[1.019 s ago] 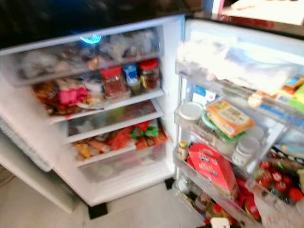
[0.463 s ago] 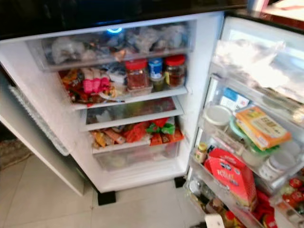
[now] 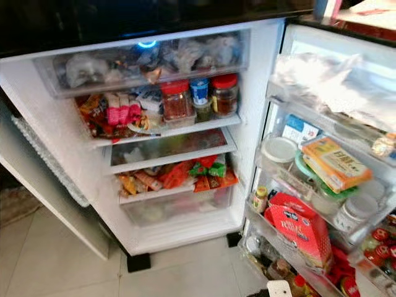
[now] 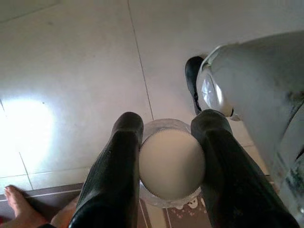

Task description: Restocking fridge

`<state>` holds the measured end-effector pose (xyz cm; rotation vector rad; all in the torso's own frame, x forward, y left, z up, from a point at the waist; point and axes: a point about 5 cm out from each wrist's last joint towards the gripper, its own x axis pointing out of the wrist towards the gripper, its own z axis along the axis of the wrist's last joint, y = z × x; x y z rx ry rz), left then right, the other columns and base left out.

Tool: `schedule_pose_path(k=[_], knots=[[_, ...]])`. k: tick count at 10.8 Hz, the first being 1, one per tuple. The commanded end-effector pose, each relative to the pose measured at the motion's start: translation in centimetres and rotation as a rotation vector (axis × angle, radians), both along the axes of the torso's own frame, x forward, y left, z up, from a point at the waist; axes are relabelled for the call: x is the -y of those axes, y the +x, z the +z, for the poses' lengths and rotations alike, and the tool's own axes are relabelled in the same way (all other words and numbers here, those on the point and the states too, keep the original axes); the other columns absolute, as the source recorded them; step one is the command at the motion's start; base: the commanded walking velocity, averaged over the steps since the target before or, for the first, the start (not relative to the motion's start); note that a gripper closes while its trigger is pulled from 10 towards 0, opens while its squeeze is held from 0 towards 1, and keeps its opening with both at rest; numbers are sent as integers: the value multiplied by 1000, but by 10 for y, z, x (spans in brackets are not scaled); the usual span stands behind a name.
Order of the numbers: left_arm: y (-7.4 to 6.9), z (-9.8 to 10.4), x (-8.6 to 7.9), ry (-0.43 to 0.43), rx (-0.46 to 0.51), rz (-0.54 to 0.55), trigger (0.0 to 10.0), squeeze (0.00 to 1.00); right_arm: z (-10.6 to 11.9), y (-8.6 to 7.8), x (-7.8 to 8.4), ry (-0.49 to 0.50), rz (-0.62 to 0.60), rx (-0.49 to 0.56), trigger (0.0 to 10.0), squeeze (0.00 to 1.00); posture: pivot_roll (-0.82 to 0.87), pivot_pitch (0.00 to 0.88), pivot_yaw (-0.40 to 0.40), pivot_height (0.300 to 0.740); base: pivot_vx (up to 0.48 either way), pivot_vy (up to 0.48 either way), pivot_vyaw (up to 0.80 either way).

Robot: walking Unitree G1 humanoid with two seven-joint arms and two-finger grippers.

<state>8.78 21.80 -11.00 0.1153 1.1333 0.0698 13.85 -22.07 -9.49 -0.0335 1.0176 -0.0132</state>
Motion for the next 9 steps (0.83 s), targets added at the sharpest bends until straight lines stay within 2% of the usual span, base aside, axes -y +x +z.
schedule_pose_path(k=[1, 9], knots=[[-2, 0, -5, 6, -8, 4, 10000, 0, -1, -1, -2, 13, -6, -8, 10000, 0, -111, 0, 56, 740, 349, 0, 0], [-2, 0, -5, 4, -7, 15, 10000, 0, -1, 0, -2, 13, 5, -18, 10000, 0, -105, 0, 51, 740, 374, 0, 0]])
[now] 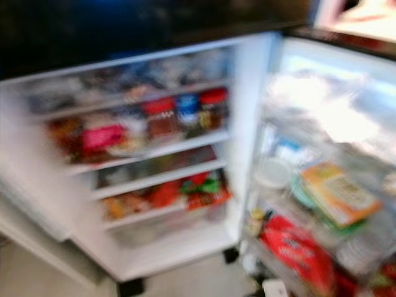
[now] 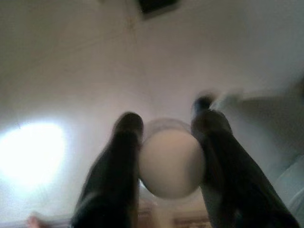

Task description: Restocking fridge

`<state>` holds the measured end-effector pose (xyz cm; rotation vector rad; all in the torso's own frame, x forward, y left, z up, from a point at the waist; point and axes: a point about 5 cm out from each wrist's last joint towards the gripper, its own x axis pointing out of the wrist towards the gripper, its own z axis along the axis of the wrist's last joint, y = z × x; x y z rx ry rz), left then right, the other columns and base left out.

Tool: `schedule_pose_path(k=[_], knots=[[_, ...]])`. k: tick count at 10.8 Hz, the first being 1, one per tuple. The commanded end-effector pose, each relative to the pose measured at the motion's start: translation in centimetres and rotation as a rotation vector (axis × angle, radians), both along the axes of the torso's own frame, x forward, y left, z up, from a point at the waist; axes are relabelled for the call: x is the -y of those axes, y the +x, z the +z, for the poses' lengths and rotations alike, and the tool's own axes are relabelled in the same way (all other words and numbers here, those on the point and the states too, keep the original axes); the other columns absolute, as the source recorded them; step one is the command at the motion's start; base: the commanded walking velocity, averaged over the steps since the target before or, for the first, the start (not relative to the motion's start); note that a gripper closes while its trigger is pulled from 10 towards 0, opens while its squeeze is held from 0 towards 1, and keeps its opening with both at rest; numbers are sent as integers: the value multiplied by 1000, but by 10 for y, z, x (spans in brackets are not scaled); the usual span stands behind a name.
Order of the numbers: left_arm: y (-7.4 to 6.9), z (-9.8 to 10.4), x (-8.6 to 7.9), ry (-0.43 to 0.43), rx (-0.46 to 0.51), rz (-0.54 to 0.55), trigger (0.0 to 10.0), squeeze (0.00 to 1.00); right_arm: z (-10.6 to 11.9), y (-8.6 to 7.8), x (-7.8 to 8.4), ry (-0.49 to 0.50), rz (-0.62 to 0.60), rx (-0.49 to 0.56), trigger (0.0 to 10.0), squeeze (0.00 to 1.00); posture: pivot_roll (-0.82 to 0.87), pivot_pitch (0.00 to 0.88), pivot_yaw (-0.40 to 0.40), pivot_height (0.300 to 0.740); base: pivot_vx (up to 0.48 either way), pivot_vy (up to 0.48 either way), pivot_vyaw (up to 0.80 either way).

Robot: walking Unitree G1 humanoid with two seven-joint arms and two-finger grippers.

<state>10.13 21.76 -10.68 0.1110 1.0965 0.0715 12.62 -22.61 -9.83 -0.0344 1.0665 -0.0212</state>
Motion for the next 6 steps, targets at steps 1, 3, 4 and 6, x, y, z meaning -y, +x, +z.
schedule_pose_path(k=[1, 3, 4, 6], knots=[[-16, -3, -5, 7, -43, 15, 10000, 0, 2, 12, -8, 18, 12, 31, 10000, 0, -105, 0, 51, 740, 368, 0, 0], [-15, -2, -6, 23, -38, 16, 10000, 0, 3, 13, -8, 20, 13, 32, 10000, 0, -104, 0, 51, 740, 142, 0, 0], [-14, -2, -7, 39, -32, 11, 10000, 0, 3, 13, -8, 21, 16, 33, 10000, 0, -104, 0, 51, 740, 0, 0, 0], [-13, -1, -8, 48, -16, 16, 10000, 0, 3, 13, -8, 22, 20, 32, 10000, 0, -103, 0, 52, 740, 0, 0, 0]])
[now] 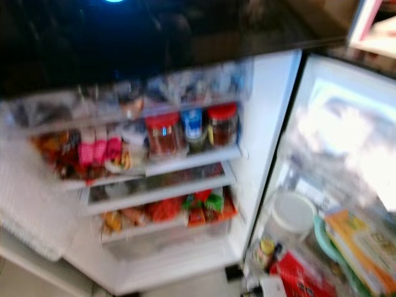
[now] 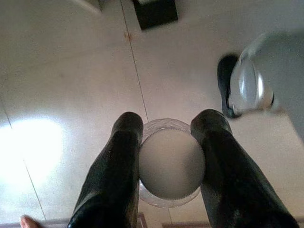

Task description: Restocking fridge

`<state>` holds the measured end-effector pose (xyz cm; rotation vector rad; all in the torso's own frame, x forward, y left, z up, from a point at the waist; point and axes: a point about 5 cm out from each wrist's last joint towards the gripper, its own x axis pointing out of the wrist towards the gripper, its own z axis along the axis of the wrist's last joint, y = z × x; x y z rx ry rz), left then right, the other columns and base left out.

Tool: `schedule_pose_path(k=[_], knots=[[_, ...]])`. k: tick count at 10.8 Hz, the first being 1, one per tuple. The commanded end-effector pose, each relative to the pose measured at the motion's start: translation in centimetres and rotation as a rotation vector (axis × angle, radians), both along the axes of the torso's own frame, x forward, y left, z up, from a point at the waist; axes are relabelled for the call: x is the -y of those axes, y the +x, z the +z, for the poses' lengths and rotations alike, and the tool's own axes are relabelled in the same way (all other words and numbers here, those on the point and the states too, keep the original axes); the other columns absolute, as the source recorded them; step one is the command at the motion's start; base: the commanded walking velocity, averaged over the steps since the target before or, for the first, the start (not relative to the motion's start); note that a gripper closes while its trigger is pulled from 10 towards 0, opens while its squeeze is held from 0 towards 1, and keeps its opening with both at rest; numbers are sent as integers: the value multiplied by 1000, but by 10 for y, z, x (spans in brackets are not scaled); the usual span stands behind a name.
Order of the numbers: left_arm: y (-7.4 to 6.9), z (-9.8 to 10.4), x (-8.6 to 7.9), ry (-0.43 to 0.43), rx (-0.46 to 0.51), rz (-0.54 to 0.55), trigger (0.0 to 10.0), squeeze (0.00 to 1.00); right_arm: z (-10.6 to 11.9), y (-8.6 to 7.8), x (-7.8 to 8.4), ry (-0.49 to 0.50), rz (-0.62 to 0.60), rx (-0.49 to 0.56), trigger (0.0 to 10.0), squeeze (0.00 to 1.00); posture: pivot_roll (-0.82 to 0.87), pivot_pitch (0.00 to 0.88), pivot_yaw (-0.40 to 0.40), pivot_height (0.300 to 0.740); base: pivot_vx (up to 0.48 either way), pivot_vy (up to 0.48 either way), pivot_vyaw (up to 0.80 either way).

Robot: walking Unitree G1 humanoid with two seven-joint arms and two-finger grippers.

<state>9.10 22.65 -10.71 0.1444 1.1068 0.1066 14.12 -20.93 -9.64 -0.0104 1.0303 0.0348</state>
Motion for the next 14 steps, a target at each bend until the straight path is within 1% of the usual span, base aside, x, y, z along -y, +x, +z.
schedule_pose_path(k=[1, 4, 5, 6, 7, 8, 9, 10, 11, 12, 13, 14], knots=[[-1, 0, 1, 3, 23, 8, 10000, 0, 1, -2, 9, -25, -8, -6, 10000, 0, -103, 0, 52, 740, 0, 0, 0], [4, 3, 2, 25, 67, -51, 10000, 0, 0, -3, 8, -21, 5, -18, 10000, 0, -95, 0, 51, 740, 0, 0, 0], [6, 4, 2, 45, 81, -73, 10000, 0, 0, -3, 8, -19, 12, -25, 10000, 0, -100, 0, 56, 740, 0, 0, 0], [39, 16, -4, 80, 191, -106, 10000, 0, 0, -4, 8, -20, 21, -30, 10000, 0, -102, 0, 58, 740, 0, 0, 0], [115, 57, -16, 84, 433, -112, 10000, 0, 0, -5, 8, -22, 26, -37, 10000, 0, -96, 0, 56, 740, 0, 0, 0], [125, 65, -19, 83, 480, -118, 10000, 0, -1, -5, 8, -23, 29, -39, 10000, 0, -91, 0, 55, 740, 0, 0, 0], [141, 82, -18, 99, 604, -171, 10000, 0, -1, -6, 8, -22, 34, -45, 10000, 0, -92, 0, 57, 740, 0, 0, 0], [154, 100, -5, 75, 748, -268, 10000, 0, -1, -7, 8, -19, 37, -49, 10000, 0, -96, 0, 60, 740, 0, 0, 0], [161, 117, 1, 23, 853, -281, 10000, 0, -2, -8, 8, -14, 39, -55, 10000, 0, -92, 0, 59, 740, 0, 0, 0], [162, 121, 2, 11, 874, -280, 10000, 0, -2, -8, 8, -13, 40, -57, 10000, 0, -92, 0, 59, 740, 0, 0, 0], [151, 124, 11, -73, 905, -260, 10000, 0, -2, -8, 8, -11, 44, -60, 10000, 0, -85, 0, 60, 740, 0, 0, 0], [138, 121, 11, -96, 909, -206, 10000, 0, -2, -8, 8, -9, 46, -60, 10000, 0, -80, 0, 53, 740, 0, 0, 0]])
